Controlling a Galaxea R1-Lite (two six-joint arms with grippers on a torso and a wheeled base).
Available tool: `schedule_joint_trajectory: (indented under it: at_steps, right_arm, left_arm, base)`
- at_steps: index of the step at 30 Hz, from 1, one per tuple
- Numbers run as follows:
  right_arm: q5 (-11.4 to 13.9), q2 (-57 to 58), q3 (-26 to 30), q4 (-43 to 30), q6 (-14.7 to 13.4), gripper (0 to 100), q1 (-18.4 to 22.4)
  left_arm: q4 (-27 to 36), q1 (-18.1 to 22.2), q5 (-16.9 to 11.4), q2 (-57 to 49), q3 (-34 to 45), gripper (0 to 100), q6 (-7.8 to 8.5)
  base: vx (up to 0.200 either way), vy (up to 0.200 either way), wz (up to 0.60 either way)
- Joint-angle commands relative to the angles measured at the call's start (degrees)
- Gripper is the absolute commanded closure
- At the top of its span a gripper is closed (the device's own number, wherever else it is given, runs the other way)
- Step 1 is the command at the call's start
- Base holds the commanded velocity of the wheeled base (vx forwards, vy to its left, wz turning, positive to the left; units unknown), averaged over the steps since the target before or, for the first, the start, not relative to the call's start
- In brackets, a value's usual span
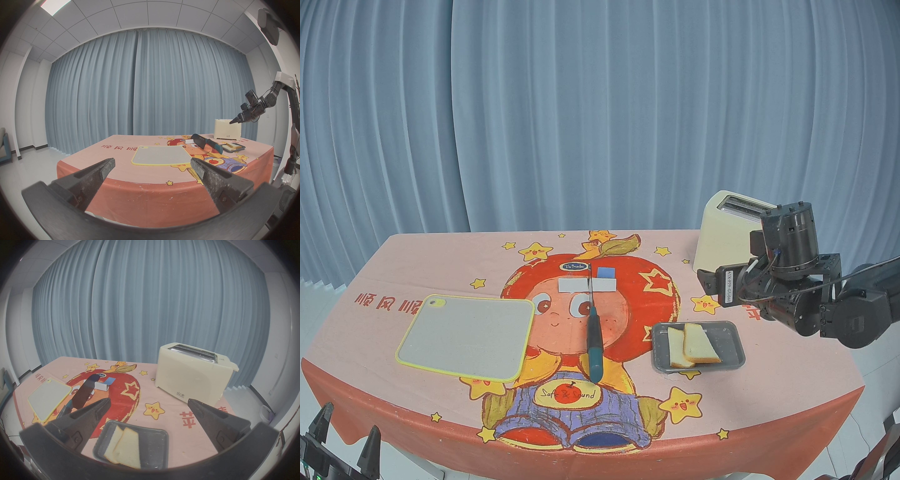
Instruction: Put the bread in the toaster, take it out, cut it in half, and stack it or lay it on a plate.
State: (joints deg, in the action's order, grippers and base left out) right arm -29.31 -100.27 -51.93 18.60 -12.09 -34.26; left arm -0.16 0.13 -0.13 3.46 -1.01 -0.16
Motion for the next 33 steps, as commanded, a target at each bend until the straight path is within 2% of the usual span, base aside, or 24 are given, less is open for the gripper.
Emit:
schedule_joint_trajectory:
  at_steps: [1, 6, 12, 17, 22, 27, 32, 33]
  right_arm:
    - [0.0, 4.1, 2.4, 0.1, 0.7, 0, 2.9]
    - [0.0, 5.7, 5.3, 0.1, 0.7, 0, 6.2]
    - [0.5, 10.1, 9.1, 3.2, 0.9, 0, 13.8]
    - [0.6, 12.4, 11.3, 5.8, 2.5, 0, 18.3]
    - [0.9, 13.7, 12.1, 6.9, 2.4, 0, 21.1]
    - [1.5, 18.4, 15.5, 6.9, 2.4, 0, 23.2]
    - [3.1, 24.7, 20.6, 6.8, 3.0, 0, 24.8]
    - [4.3, 27.1, 22.7, 6.8, 3.9, 0, 25.2]
  left_arm:
    - [0.0, 0.0, 0.0, 0.0, 1.0, 0, -0.02]
    - [0.0, 0.0, 0.0, 0.0, 1.0, 0, -0.02]
    - [0.0, 0.0, 0.0, 0.1, 1.0, 0, -0.02]
    - [0.0, 0.0, 0.0, 0.0, 1.0, 0, -0.02]
    - [0.0, 0.0, 0.0, 0.0, 1.0, 0, -0.02]
    - [0.0, 0.0, 0.0, 0.0, 1.0, 0, -0.02]
    - [0.0, 0.0, 0.0, 0.0, 1.0, 0, -0.02]
    - [0.0, 0.0, 0.0, 0.0, 1.0, 0, -0.02]
  base:
    - [0.0, 0.0, 0.0]
    - [0.0, 0.0, 0.0]
    - [0.0, 0.0, 0.0]
    - [0.0, 0.0, 0.0]
    - [0.0, 0.0, 0.0]
    - [0.0, 0.0, 0.0]
    - [0.0, 0.0, 0.0]
    - [0.0, 0.0, 0.0]
